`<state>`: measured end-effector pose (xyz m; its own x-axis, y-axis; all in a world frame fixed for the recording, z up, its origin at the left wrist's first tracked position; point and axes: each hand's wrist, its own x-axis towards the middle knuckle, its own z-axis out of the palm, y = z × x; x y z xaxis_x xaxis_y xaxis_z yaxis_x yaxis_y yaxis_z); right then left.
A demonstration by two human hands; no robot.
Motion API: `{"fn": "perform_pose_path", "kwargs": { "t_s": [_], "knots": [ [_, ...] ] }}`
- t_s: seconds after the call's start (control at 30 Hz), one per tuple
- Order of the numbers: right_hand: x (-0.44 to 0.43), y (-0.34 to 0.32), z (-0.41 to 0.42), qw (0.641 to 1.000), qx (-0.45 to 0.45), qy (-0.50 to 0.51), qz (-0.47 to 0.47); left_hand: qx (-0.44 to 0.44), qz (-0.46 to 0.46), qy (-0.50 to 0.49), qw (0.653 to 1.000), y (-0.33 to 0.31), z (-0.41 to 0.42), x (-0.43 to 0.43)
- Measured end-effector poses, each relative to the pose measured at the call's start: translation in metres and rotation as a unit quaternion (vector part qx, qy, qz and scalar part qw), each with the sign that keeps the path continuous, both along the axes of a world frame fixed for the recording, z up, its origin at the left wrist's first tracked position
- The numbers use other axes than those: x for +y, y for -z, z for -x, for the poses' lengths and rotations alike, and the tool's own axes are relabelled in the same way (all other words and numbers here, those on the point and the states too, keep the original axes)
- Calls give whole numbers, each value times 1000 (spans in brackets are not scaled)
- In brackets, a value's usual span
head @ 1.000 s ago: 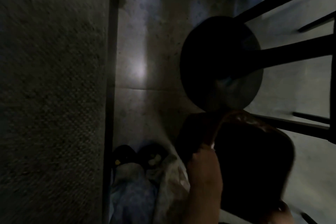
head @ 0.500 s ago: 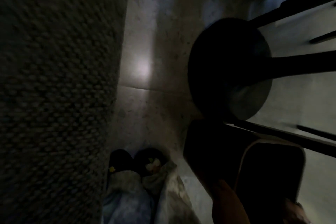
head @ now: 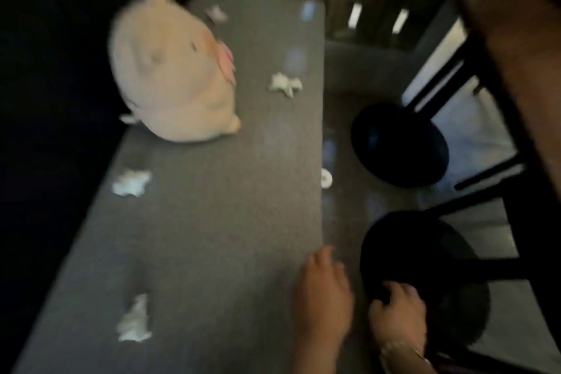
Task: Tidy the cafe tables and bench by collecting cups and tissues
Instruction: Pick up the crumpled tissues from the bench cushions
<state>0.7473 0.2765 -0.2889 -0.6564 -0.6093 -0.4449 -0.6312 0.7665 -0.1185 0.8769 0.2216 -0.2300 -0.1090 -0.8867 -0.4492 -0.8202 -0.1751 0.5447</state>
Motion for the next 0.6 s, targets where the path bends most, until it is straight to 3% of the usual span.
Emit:
{"fn": "perform_pose_path", "kwargs": {
  "t_s": [0.07, 0.1, 0.2, 0.37, 0.6],
  "knots": [
    [-30, -64, -33, 986, -16, -158, 46, -50, 28, -26, 998, -51, -53, -12],
    [-45, -88, -51, 970, -40, -224, 87, -115, 33, -14, 993, -72, -78, -14],
    [-73, -154, -93, 919, -66, -379, 82, -177, 56, 26, 982, -132, -143, -11],
    [-81, -228, -155, 875, -76, -460, 132, -233, 110, 68, 964, -223, -173, 3],
    [-92, -295, -170, 848, -37, -498, 179, -264, 165, 22, 950, -300, -182, -4]
  ]
}}
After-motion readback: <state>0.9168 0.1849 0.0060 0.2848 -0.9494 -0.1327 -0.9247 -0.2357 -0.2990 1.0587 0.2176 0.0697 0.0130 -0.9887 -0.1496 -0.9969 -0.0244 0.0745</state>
